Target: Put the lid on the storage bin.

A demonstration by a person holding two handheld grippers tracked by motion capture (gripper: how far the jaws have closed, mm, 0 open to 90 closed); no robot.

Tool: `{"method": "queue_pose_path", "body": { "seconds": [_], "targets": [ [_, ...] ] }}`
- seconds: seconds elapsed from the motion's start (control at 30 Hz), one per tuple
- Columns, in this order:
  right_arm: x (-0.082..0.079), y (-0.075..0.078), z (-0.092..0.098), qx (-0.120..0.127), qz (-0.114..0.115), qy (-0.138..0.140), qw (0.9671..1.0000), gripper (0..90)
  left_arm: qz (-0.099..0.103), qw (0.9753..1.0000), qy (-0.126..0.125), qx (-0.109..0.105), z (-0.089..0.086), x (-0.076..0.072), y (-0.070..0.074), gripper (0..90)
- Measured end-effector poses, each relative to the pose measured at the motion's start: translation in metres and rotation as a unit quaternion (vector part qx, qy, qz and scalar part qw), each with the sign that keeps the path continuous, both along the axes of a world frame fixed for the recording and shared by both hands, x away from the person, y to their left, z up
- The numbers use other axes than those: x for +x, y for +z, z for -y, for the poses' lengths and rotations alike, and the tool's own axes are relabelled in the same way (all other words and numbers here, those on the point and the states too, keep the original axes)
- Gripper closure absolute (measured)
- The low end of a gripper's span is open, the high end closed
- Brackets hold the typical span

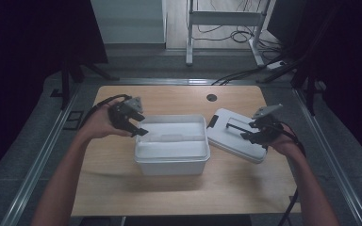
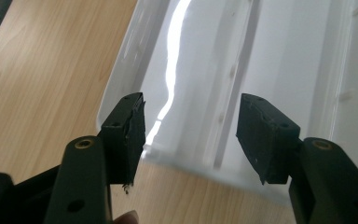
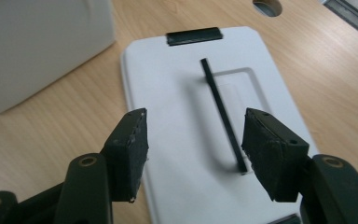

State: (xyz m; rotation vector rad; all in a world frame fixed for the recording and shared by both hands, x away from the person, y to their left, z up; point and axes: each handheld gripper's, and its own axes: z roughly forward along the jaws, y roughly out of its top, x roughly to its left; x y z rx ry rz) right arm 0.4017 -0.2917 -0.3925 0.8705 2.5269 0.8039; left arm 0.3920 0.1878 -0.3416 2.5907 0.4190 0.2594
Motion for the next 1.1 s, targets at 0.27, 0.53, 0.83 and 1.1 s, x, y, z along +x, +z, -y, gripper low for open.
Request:
{"method": "queue_pose_path", "body": {
  "seconds": [0.27,0.53,0.83,1.1],
  "targets": [
    [0.026,0.004,-0.005,-0.044,-0.010,0.008,0.9989,41.7,-0.001,0.9987,0.050,-0.013,-0.038,-0.014,-0.021,41.1],
    [0.059,-0.012,-0.018,-0.111,-0.057,0.040,0.9914,48.3,-0.021,0.9947,0.098,-0.022,-0.058,-0.021,-0.057,39.6],
    [0.079,-0.034,-0.037,-0.174,-0.111,0.069,0.9760,64.2,-0.036,0.9899,0.137,0.003,-0.075,-0.028,-0.101,39.0],
    [0.083,-0.045,-0.053,-0.241,-0.111,0.088,0.9600,82.9,-0.043,0.9882,0.147,0.000,-0.075,-0.031,-0.132,38.6]
  ]
}}
